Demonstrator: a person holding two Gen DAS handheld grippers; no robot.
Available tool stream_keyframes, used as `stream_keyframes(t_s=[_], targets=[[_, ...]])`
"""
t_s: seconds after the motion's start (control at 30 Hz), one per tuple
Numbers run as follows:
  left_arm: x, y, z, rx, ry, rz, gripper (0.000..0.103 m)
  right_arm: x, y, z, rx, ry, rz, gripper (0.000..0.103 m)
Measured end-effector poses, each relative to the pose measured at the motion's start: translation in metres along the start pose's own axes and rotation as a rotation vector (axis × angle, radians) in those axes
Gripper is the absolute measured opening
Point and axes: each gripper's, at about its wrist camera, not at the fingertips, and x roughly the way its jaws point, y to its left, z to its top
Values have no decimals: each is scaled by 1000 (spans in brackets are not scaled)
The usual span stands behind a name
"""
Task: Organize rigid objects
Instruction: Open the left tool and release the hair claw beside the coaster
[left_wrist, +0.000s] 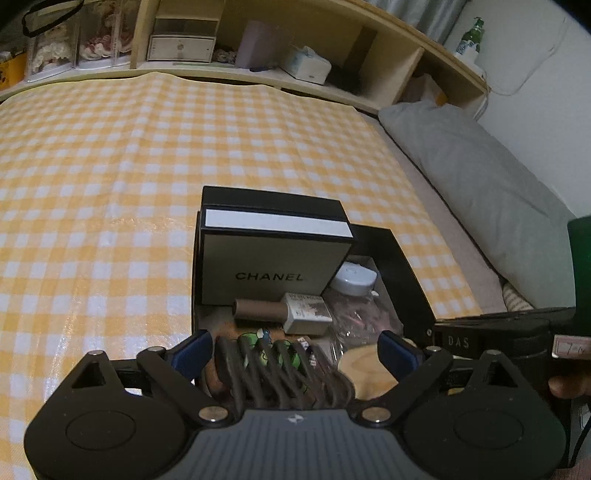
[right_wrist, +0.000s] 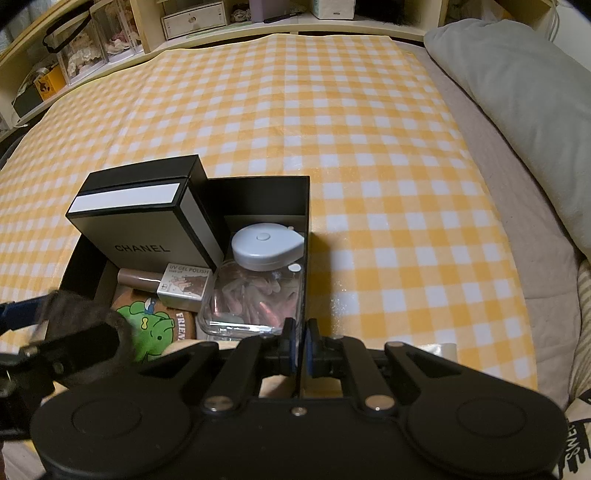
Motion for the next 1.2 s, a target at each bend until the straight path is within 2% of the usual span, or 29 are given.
stream_keyframes(t_s=[0.43, 0.77, 0.97, 1.2], targets=[[-7, -2, 0, 12, 17, -3, 103, 0, 0, 0, 0, 0, 0, 8], [-47, -4, 8, 14, -72, 5, 103, 0, 0, 0, 1, 0, 0, 8], [-78, -10, 9, 96, -133, 46, 103, 0, 0, 0, 0, -1, -1, 8], [-92, 2, 6, 95, -134, 70, 103, -2, 0, 0, 6, -13, -4, 9]])
